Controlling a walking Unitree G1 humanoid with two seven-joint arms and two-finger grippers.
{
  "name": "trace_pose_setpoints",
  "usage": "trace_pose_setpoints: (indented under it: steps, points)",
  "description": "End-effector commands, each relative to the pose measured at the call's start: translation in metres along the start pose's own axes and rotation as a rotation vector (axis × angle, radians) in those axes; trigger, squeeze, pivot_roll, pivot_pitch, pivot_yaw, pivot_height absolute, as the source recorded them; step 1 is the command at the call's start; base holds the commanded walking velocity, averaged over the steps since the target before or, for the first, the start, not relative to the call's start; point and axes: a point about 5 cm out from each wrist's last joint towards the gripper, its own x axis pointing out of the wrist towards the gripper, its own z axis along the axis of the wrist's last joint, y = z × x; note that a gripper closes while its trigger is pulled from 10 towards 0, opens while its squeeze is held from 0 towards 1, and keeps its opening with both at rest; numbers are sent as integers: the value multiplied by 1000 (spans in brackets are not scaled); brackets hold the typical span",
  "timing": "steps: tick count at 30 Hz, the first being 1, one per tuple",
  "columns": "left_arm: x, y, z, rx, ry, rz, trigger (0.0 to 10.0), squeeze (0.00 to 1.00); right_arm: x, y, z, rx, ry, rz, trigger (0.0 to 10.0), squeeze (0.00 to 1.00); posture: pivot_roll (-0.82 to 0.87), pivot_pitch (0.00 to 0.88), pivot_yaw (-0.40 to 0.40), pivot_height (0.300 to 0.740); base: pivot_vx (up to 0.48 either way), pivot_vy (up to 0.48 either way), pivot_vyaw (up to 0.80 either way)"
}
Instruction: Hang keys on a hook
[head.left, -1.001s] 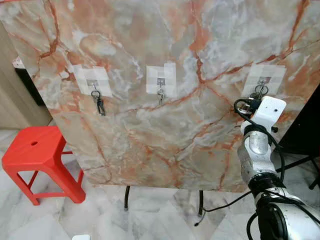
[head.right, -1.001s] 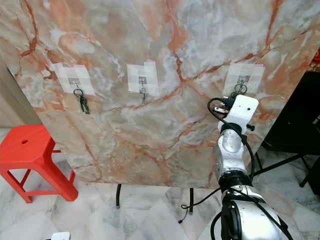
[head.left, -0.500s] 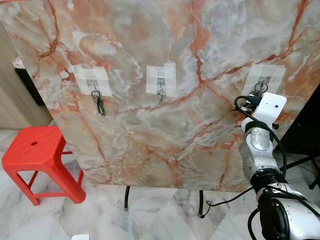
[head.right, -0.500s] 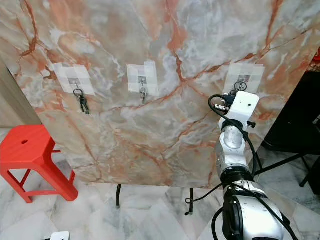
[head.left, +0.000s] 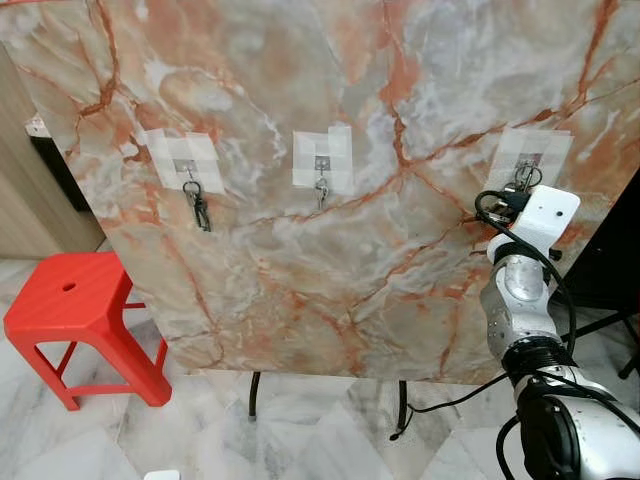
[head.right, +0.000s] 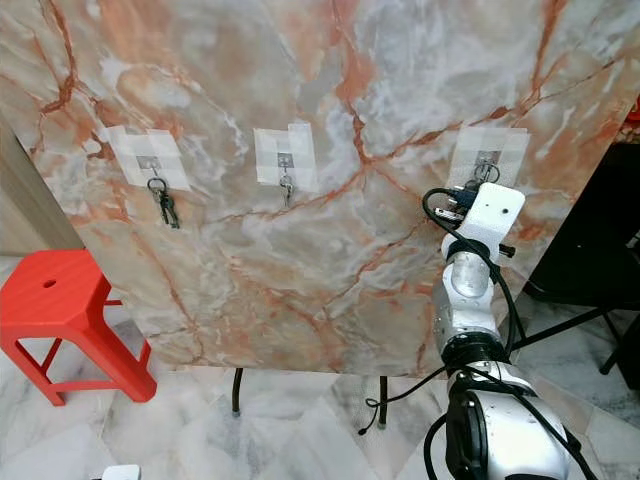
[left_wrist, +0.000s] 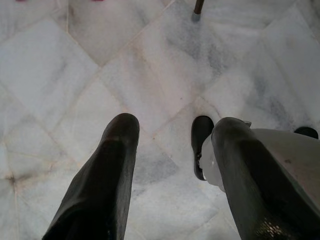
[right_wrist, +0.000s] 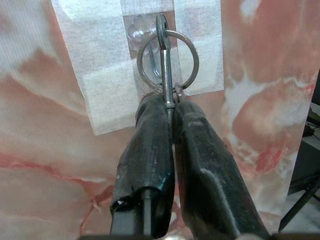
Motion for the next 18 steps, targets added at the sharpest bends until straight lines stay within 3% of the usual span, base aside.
trace_pose_setpoints:
  steps: [1, 18]
  points:
    - [-1, -1, -4, 10, 13, 0, 10000, 0, 6, 0, 10, 11, -14, -4, 10000, 0, 51, 0, 11, 740, 0, 0, 0]
    - [0, 8, -2, 10, 32, 11, 10000, 0, 11, 8, 13, 23, 40, 40, 10000, 0, 55, 0, 12, 740, 0, 0, 0]
